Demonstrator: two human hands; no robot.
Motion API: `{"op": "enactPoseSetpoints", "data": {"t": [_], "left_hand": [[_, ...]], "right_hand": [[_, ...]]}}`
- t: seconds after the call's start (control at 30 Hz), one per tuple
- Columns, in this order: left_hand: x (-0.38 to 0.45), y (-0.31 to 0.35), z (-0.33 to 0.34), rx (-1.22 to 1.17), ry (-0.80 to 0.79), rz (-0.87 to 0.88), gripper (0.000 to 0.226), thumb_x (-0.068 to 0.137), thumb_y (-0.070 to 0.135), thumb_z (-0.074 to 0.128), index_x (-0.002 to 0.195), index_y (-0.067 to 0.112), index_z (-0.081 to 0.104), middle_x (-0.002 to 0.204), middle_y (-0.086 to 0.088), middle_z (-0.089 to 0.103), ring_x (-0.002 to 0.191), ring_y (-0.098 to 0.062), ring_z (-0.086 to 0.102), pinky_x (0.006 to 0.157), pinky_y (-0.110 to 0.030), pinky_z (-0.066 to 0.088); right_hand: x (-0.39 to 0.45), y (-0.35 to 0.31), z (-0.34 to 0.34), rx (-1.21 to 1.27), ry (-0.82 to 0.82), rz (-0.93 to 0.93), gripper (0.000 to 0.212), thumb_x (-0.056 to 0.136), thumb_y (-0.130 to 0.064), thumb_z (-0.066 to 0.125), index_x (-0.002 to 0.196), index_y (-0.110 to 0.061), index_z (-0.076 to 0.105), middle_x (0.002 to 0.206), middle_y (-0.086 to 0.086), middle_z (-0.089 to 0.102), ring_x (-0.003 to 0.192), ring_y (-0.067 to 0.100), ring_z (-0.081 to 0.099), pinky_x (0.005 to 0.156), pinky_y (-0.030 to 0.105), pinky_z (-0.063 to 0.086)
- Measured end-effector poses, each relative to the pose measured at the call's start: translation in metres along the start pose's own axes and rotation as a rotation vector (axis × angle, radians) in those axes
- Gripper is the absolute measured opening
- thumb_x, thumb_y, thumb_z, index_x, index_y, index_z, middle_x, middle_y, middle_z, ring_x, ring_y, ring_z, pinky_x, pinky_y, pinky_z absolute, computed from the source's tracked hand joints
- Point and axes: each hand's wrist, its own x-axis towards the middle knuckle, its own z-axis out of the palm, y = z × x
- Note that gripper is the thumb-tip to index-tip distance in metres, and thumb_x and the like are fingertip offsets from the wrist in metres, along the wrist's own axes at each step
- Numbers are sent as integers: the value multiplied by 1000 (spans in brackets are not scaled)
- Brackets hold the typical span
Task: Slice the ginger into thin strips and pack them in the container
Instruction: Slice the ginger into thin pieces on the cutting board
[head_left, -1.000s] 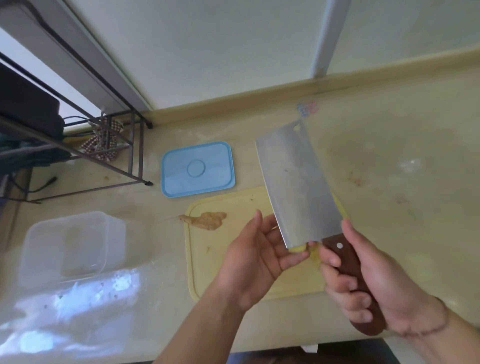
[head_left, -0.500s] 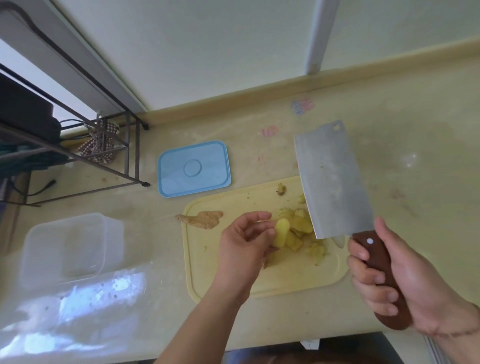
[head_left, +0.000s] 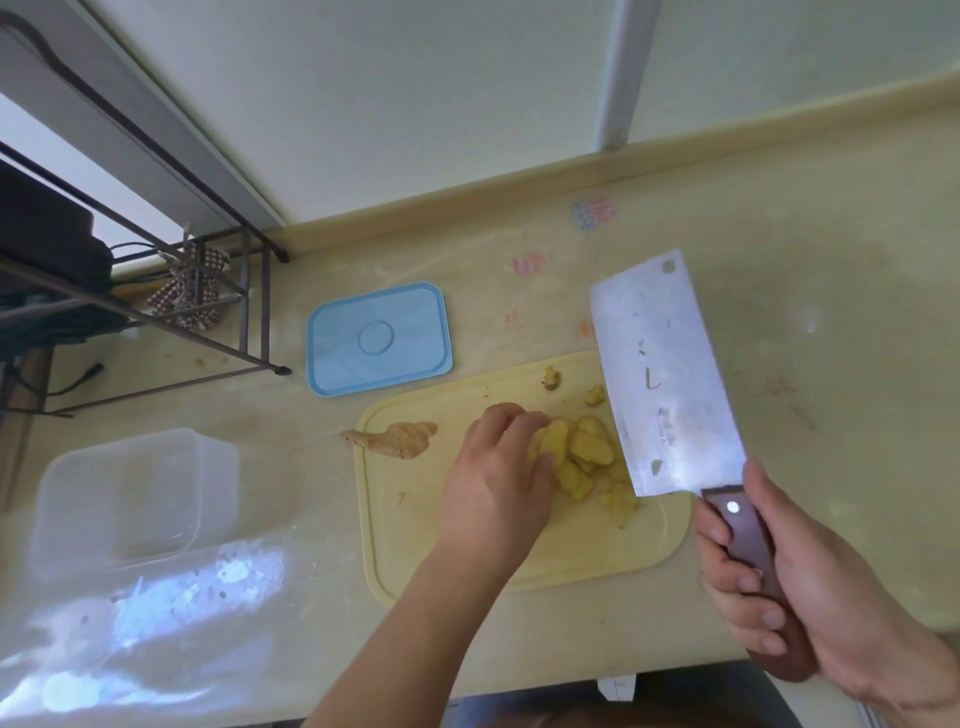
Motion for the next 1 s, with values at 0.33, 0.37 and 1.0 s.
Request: {"op": "enactPoseSetpoints", "data": {"t": [0.33, 0.37, 1.0], "left_hand": [[-47, -49, -10, 131, -59, 64, 63, 70, 49, 78, 119, 14, 59, 130, 0, 55, 119, -20, 52, 102, -45, 46], [-48, -50, -8, 115, -62, 55, 62, 70, 48, 77, 119, 13, 59, 130, -1, 56, 119, -21, 52, 101, -45, 46], [-55, -53, 2, 126, 87, 237, 29, 81, 26, 82, 101, 7, 74, 125, -8, 64, 115, -32, 56, 102, -34, 45]], "right_hand": [[7, 22, 35, -718, -6, -133, 52, 89, -58, 34, 71, -9, 37, 57, -1, 26, 42, 8, 24, 40, 16, 24], [9, 24, 36, -763, -2, -141, 51, 90, -57, 33, 71, -9, 37, 55, -4, 27, 41, 5, 25, 41, 13, 24], [11, 32, 58, -1082, 144, -256, 60, 81, -68, 23, 66, -15, 45, 56, 3, 50, 51, 9, 45, 57, 28, 40]]}}
